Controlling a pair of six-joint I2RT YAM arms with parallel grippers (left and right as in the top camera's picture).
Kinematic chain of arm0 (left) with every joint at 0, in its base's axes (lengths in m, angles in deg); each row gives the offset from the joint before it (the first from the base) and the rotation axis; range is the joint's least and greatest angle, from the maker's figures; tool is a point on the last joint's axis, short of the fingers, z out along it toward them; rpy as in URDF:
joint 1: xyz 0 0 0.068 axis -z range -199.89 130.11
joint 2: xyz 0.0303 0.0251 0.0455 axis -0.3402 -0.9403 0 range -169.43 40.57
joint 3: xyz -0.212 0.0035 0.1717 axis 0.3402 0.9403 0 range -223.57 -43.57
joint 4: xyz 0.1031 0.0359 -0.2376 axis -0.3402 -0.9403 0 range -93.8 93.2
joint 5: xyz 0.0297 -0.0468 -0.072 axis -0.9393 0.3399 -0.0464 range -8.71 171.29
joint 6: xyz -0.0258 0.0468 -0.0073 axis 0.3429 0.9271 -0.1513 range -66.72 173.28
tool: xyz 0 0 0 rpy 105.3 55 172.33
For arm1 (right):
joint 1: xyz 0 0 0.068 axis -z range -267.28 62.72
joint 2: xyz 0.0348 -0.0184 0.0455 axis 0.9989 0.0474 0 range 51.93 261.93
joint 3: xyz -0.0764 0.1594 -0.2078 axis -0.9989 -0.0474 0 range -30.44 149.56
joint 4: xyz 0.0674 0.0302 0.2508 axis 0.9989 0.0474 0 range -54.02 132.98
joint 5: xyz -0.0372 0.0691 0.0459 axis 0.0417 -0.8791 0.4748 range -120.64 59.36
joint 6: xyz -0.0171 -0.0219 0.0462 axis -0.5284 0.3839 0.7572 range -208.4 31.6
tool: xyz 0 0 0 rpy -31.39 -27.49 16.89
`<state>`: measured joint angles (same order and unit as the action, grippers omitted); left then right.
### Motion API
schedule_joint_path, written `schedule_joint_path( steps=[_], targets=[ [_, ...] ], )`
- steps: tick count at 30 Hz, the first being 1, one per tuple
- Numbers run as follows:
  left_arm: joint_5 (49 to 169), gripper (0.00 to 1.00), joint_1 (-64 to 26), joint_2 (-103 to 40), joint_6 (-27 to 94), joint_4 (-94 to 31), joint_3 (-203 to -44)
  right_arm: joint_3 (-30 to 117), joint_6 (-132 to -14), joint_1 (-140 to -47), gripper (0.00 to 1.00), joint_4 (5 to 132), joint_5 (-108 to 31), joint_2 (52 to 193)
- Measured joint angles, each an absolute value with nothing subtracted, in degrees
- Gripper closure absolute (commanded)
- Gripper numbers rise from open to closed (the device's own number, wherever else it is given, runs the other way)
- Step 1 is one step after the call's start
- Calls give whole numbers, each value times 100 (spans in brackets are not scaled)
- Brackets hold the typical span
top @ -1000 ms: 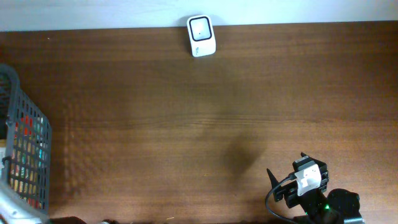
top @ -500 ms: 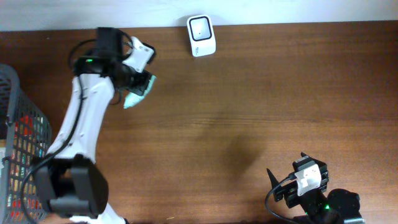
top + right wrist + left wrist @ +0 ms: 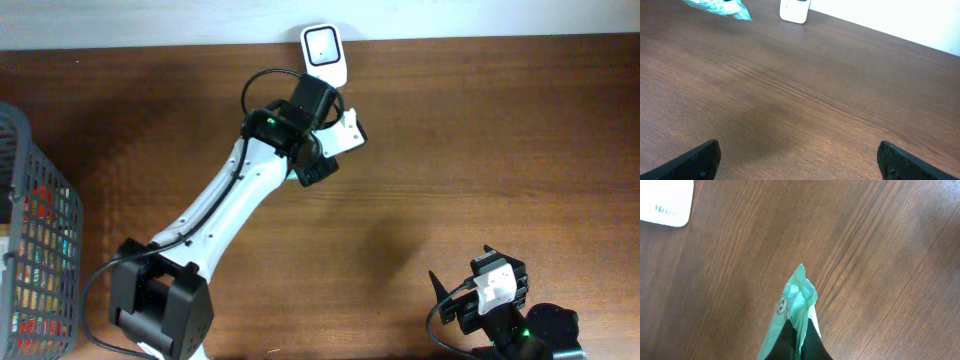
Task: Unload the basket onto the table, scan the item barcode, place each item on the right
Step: 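Carry the green packet toward the scanner and drop it mid-table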
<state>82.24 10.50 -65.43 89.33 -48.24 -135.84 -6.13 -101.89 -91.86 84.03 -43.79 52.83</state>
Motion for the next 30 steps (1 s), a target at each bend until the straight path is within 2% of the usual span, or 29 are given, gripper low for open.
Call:
schedule_joint_path(
  steps=[8,14,15,17,18,19,25,30],
  targets=[
    [8436,100,1358,-6626,8920,-4675,-13584,-613,-10191,-9186,1,8403,-4379,5283],
    [8429,100,1428,-7690,8904,-4437,-13582,-613,-10191,-9186,1,8403,-4379,5283],
    [8431,96,1428,-7782,8904,-4334,-13578,-613,-10191,-9186,1,8403,-4379,5283],
    [8427,31,1428,-7892,8898,-3991,-13573,-613,-10189,-9186,1,8403,-4379,5283],
    [8427,12,1428,-7892,8898,-3921,-13571,-613,-10191,-9186,1,8403,-4379,5283],
    [8427,1,1428,-7892,8885,-3823,-13573,-613,-10189,-9186,1,8403,-4379,5283],
    [8386,1,1363,-7892,8131,-4253,-14209,-613,-10191,-9186,1,8403,-4379,5283],
    [8381,1,488,-7376,7370,-5558,-15956,-613,-10187,-9186,1,8407,-4379,5283]
  ],
)
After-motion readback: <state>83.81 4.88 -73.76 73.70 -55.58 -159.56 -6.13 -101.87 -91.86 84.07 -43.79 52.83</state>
